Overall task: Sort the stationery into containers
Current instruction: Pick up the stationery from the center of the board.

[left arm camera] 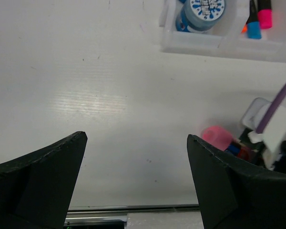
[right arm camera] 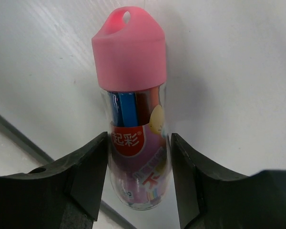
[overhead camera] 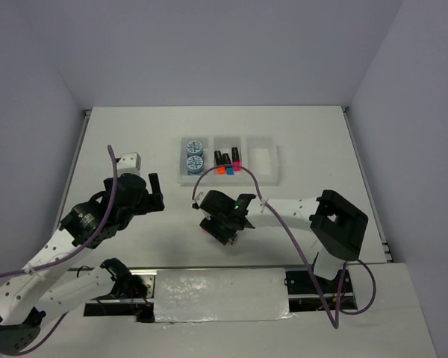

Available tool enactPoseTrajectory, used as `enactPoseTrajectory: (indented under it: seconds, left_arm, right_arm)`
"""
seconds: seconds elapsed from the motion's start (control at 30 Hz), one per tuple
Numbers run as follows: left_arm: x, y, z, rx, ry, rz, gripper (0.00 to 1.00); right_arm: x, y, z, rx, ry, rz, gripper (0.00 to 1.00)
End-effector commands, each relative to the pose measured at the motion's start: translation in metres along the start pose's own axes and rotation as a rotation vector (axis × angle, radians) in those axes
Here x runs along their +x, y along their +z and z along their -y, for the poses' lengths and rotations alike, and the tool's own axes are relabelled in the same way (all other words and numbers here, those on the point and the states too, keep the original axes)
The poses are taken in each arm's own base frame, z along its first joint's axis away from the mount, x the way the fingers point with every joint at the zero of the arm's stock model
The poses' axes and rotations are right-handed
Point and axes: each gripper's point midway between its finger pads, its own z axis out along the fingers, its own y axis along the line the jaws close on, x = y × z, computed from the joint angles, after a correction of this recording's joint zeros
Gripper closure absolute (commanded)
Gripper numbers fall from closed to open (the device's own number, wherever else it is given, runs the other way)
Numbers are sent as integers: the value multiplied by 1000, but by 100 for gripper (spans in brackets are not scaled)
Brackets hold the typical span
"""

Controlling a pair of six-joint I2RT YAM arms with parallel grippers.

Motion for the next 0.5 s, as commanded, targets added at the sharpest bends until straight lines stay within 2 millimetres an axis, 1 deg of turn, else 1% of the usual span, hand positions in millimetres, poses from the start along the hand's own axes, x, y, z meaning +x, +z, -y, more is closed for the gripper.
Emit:
enactPoseTrajectory:
  seconds: [0.0,0.07,0.1,0.13,0.17,0.2,0.23,0.27,0.3,0.33,0.37,0.43,0.47]
  left_arm:
    - [-7,3,2,12,35,38,1]
    - [-7,1,-5,-23,24,35,1]
    - [-7,1,-9,-42,19,44,1]
    - [-8,0,-10,-40,7,50,1]
    - [-10,-4,-9,-20,-6,66,1]
    - [-9,-5,-9,-10,-10,69,1]
    - [-12,-9,-10,5,-26,91,1]
    - [-12,-10,-11,7,-32,97,1]
    - [-13,-11,-12,9,-40,105,1]
    - [-15,-13,-14,8,-52,119,0]
    - [-15,-14,-15,4,-57,123,1]
    - [-14,-13,-17,-9,-64,122,1]
    - [-14,-13,-17,-8,-63,120,1]
  right_arm:
    - [-39,-36,-3,-28,41,168,100]
    - [-52,-55,2,-19,69,228,100]
    - [-62,-77,6,-10,89,296,100]
    - [-69,-91,12,5,112,340,100]
    - [-74,-103,25,25,162,377,100]
    - [-79,-128,40,59,210,442,100]
    - [-82,-140,54,85,259,473,100]
    - [-80,-159,89,144,391,515,100]
    - [-77,-168,112,196,465,532,100]
    - [-76,-177,129,226,517,555,100]
    - [-67,-185,160,294,590,559,100]
    - [-60,-193,192,394,636,546,100]
    - [-65,-205,205,433,637,551,100]
